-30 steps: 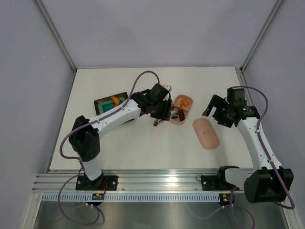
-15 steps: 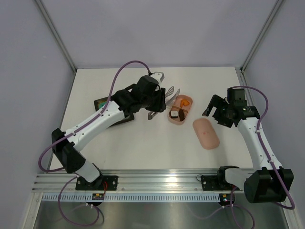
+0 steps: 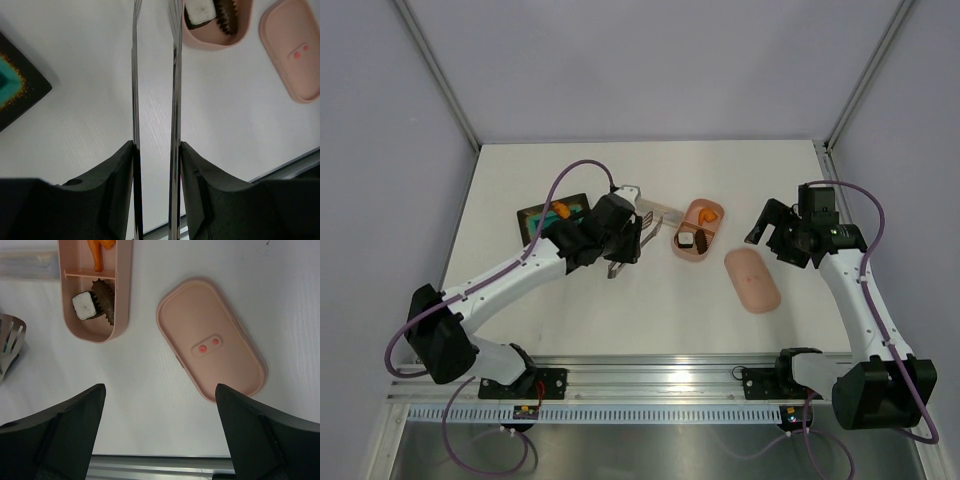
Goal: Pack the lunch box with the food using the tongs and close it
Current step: Place the clamp at the center of the board.
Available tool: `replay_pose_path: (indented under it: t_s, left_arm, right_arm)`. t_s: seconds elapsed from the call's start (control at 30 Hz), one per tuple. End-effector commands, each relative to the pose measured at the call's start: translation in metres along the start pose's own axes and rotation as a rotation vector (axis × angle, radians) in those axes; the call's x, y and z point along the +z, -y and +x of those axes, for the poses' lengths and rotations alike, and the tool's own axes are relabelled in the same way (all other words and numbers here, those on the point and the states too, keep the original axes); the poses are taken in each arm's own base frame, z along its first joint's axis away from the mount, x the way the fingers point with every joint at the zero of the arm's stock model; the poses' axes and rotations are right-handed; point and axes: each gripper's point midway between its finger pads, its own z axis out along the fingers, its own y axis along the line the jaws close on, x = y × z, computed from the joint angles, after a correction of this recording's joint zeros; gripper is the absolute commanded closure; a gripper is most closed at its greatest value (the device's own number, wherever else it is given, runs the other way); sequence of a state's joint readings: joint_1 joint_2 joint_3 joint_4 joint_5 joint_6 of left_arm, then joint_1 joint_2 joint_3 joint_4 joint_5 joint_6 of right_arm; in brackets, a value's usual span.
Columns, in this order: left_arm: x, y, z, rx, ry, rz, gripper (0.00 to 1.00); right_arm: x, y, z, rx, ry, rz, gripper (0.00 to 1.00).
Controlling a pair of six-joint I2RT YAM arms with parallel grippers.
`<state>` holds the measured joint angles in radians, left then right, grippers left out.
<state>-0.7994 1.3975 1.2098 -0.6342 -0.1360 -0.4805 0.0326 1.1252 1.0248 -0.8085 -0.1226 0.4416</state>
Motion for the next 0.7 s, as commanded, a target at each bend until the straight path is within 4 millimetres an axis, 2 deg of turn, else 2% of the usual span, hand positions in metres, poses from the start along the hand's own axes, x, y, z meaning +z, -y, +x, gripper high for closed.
replay_pose_path:
  t_s: [0.0, 0.2, 0.23, 0.33, 0.37, 0.47, 0.6, 0.63, 0.67]
  left_arm:
    - [0.0, -0.003, -0.022, -0.033, 0.122, -0.017, 0.59]
    - [0.012, -0.007, -0.006, -0.049, 0.104, -0.015, 0.59]
    - [0.019, -0.013, 0.007, -0.045, 0.083, -0.027, 0.58]
    - [0.031, -0.013, 0.021, -0.058, 0.072, -0.012, 0.57]
    - [0.036, -0.016, 0.031, -0.07, 0.051, -0.016, 0.57]
    - [0.042, -0.021, 0.045, -0.096, 0.034, -0.026, 0.51]
    - [0.047, -0.022, 0.06, -0.132, 0.013, -0.018, 0.37]
    - [0.048, -0.022, 0.063, -0.132, 0.008, -0.017, 0.27]
    - [0.049, -0.022, 0.066, -0.134, 0.002, -0.021, 0.23]
  right_arm:
    - [-0.001, -0.003, -0.003, 0.0, 0.021, -0.02, 0.01]
    - [-0.001, -0.003, -0.005, -0.005, 0.022, -0.015, 0.0]
    - [-0.001, -0.004, -0.004, -0.007, 0.019, -0.017, 0.0]
    - [0.004, -0.005, 0.0, -0.017, -0.009, -0.031, 0.01]
    - [0.005, -0.005, 0.002, -0.028, -0.022, -0.033, 0.01]
    - [0.016, 0.0, 0.016, -0.036, -0.101, -0.025, 0.01]
    - [0.028, -0.002, 0.025, -0.028, -0.14, -0.046, 0.01]
    - [0.033, 0.001, 0.026, -0.03, -0.151, -0.028, 0.01]
    - [0.036, 0.003, 0.028, -0.039, -0.157, -0.006, 0.01]
